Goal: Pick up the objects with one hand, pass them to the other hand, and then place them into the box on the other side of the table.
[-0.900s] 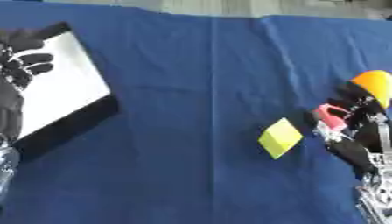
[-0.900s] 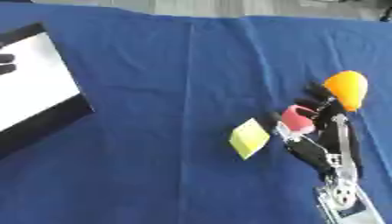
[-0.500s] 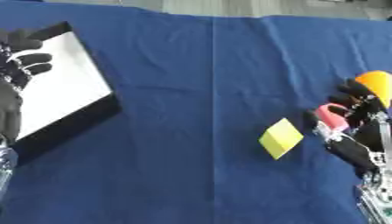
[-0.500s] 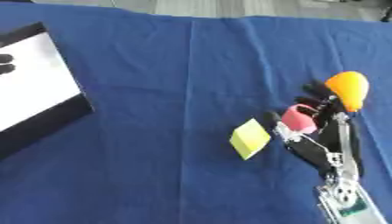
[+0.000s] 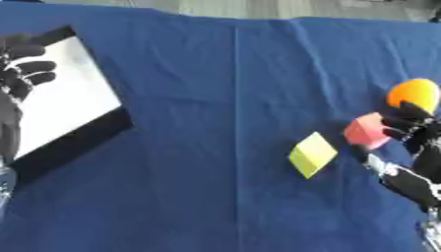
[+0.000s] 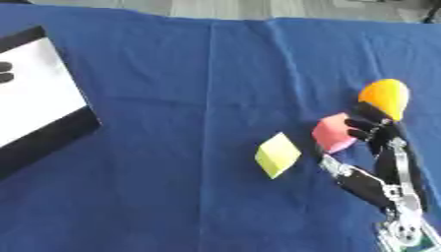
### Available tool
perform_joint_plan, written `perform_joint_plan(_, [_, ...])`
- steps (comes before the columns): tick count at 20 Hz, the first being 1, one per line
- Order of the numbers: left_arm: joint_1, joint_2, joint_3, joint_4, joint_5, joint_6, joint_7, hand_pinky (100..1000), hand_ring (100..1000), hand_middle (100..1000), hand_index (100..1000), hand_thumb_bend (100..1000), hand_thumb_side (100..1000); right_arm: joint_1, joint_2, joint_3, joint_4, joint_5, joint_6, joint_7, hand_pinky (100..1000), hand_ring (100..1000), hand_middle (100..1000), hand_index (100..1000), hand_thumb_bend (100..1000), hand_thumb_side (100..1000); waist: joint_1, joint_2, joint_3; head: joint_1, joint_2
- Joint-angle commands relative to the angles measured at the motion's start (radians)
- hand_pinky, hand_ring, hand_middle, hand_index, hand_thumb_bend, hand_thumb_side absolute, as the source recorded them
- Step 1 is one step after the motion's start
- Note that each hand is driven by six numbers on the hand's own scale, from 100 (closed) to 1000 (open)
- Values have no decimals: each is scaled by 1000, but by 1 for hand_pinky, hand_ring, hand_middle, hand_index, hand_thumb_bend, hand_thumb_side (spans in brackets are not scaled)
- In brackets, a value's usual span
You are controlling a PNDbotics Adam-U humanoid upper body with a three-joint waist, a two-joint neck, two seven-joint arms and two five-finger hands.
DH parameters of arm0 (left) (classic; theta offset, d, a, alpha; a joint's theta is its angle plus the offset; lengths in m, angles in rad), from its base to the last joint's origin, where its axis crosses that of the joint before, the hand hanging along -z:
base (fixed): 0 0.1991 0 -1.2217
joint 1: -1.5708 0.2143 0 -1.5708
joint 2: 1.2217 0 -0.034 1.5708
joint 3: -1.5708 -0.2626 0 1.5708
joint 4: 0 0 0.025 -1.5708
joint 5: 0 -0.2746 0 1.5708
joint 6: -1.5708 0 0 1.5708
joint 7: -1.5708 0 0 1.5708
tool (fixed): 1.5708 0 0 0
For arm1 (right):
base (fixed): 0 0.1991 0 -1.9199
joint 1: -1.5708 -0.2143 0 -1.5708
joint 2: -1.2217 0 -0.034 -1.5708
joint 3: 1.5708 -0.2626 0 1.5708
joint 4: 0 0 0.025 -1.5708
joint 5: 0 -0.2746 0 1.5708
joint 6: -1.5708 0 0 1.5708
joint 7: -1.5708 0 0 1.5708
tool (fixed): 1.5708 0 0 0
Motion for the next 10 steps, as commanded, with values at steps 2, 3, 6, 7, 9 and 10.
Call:
perform_joint_plan(2, [0, 33, 1, -19, -5, 1, -4, 737, 654, 657, 791, 134, 840, 44, -128, -6, -13, 17, -54, 16, 776, 773, 795, 865, 675, 241, -12, -15, -3, 6, -12])
perform_joint_plan(3, [0, 33, 0, -19, -6, 2, -4, 737, 654, 657, 791, 134, 840, 54, -154, -10, -13, 19, -60, 19, 779, 775, 797, 865, 675, 242, -12, -15, -3, 7, -12])
perform_joint_plan(6, [0, 34, 1, -19, -8, 2, -3, 737, 654, 657, 791, 134, 842, 80, -233, -27, -13, 31, -70, 32, 791, 781, 801, 864, 674, 243, -15, -13, -3, 10, -16])
perform_joint_plan(7, [1, 35, 1, -18, -8, 2, -3, 737, 654, 657, 791, 135, 843, 83, -259, -36, -13, 33, -75, 36, 792, 781, 801, 864, 674, 242, -15, -12, -3, 11, -17])
perform_joint_plan(9, [2, 35, 0, -17, -9, 3, -2, 737, 654, 657, 791, 136, 846, 82, -302, -53, -13, 21, -87, 43, 793, 781, 801, 864, 673, 243, -16, -11, -4, 12, -18])
perform_joint_plan(10, [2, 35, -1, -17, -10, 3, -2, 737, 654, 658, 791, 136, 847, 78, -322, -63, -13, 10, -93, 47, 794, 781, 800, 864, 636, 289, -17, -11, -4, 12, -18])
